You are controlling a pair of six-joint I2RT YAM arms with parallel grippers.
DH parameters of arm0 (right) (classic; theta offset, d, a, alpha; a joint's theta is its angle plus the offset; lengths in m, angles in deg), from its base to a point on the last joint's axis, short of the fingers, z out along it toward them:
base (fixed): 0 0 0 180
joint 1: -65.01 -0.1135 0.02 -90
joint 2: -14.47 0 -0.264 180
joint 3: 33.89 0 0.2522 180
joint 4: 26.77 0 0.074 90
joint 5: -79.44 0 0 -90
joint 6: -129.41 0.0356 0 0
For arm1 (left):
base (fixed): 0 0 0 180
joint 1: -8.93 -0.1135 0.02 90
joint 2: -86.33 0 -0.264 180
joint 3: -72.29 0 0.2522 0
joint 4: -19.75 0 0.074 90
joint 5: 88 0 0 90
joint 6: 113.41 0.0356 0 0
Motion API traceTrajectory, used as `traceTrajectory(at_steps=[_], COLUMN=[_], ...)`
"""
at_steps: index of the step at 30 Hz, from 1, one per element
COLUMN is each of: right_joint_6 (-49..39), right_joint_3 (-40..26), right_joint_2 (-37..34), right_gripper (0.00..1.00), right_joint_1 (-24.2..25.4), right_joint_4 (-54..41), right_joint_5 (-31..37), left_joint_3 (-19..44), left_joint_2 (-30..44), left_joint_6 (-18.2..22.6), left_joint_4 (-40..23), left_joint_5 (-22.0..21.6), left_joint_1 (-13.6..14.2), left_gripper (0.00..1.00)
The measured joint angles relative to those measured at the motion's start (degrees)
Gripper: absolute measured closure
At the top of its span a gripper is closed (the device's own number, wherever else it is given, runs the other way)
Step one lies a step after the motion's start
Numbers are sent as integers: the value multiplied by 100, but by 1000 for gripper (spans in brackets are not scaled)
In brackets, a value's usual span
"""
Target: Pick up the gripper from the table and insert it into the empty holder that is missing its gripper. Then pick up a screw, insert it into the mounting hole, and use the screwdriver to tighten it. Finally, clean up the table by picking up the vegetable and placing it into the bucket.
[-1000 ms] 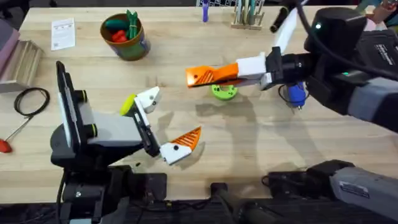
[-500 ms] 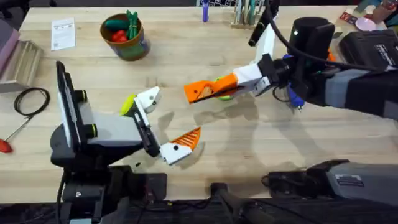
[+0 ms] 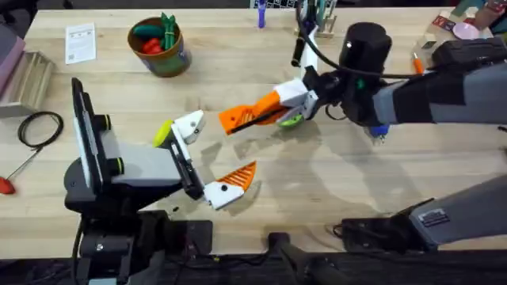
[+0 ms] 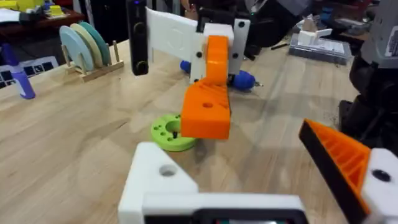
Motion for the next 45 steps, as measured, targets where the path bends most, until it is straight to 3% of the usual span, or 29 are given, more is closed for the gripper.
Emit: traceTrajectory(at_steps=[22, 45], right_joint_6=[-190, -417], right_joint_3=[-410, -688], right_joint_2=[-392, -750], right_gripper=[992, 992], right_joint_1=[-561, -786], right_joint_4=[-156, -217], right_joint_5=[0, 0], left_joint_3=[0, 0], left_joint_2=[0, 0], left_joint_6=[0, 0], left_joint_4=[0, 0], left_joint_5=[2, 0], left_joint_1=[0, 0], left_gripper=[15, 15])
